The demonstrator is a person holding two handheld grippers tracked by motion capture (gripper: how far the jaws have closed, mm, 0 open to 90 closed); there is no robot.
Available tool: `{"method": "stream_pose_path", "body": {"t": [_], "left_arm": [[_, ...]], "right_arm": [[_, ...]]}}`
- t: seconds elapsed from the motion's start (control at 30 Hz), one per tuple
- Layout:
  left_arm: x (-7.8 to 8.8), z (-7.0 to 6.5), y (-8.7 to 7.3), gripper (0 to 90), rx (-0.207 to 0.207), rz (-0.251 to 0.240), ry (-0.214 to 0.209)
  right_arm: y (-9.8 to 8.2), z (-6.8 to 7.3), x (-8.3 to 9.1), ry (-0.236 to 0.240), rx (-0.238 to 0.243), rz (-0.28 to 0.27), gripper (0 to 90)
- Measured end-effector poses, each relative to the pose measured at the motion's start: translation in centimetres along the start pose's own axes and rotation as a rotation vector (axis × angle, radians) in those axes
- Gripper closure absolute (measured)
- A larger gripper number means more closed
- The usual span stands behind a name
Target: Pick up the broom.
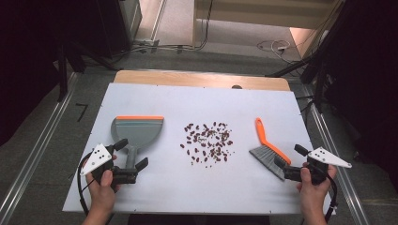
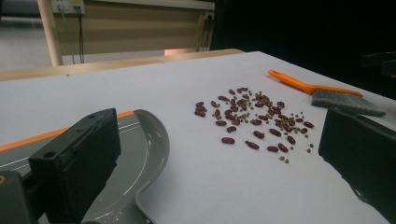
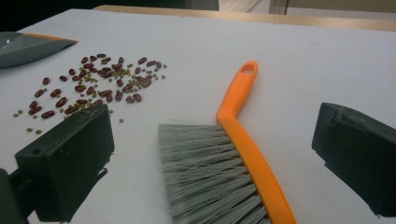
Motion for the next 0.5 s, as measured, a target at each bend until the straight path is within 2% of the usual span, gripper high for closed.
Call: {"method": "stream_pose_path", "body": {"t": [0.2,0.37,0.5], "left_arm": [[0.2,0.0,0.2,0.1,0.006,-0.02,-0.009],[0.2,-0.1,0.2,0.1,0.006,-0.024,-0.007],[0.2,-0.2,0.2,0.1,0.001,-0.019,-0.004]], "right_arm": [[0.8,0.2,-0.5,-0.008,0.007,0.006,0.0],[2.8,0.5,-1.1,0.016,0.014,0.007,0.0],[3.6,0.5,-1.8,0.016,0.036,0.023,0.0]]}}
Point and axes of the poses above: each handheld gripper's, and its own axes: x roughly backward along the jaws, y roughly out of its top, z roughly to its left, the point moved 4 cm from there along -x, roughly forward along the jaws
